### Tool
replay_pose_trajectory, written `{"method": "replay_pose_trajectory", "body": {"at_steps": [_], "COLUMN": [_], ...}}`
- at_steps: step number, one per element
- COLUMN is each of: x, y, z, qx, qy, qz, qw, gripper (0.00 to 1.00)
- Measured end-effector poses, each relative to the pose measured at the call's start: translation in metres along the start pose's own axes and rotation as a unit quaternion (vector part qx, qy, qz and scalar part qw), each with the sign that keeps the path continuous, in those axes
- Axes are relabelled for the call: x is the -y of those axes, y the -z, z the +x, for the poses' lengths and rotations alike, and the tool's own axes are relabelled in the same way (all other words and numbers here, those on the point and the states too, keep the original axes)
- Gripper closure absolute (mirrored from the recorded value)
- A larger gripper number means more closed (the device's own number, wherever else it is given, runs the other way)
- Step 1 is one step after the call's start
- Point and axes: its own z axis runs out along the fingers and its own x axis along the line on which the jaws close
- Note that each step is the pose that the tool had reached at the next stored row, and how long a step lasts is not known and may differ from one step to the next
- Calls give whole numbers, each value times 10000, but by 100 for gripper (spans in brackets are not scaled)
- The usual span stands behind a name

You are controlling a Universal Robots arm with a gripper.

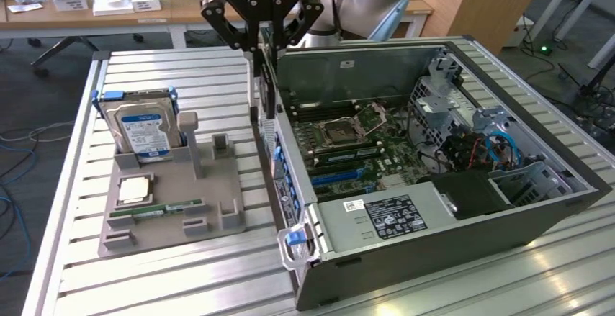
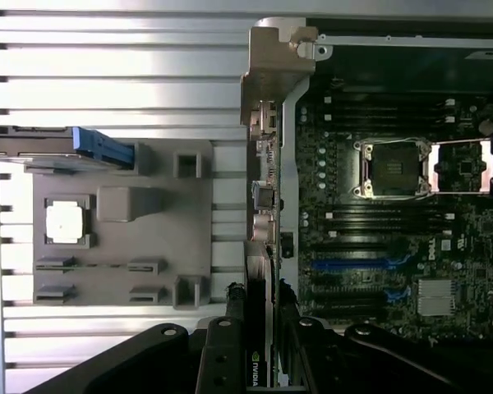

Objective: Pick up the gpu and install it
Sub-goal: 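Pick up the gpu and move the gpu toward the slot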

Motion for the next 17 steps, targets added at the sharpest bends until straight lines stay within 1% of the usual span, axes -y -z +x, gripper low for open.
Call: {"method": "replay_pose_trajectory", "body": {"at_steps": [8, 17], "x": [-28, -55], "y": [-5, -12], "z": [-159, -382], "qx": [0, 0], "qy": [-1, -1], "qz": [-3, -8], "qw": [10000, 10000], "gripper": [74, 74]}}
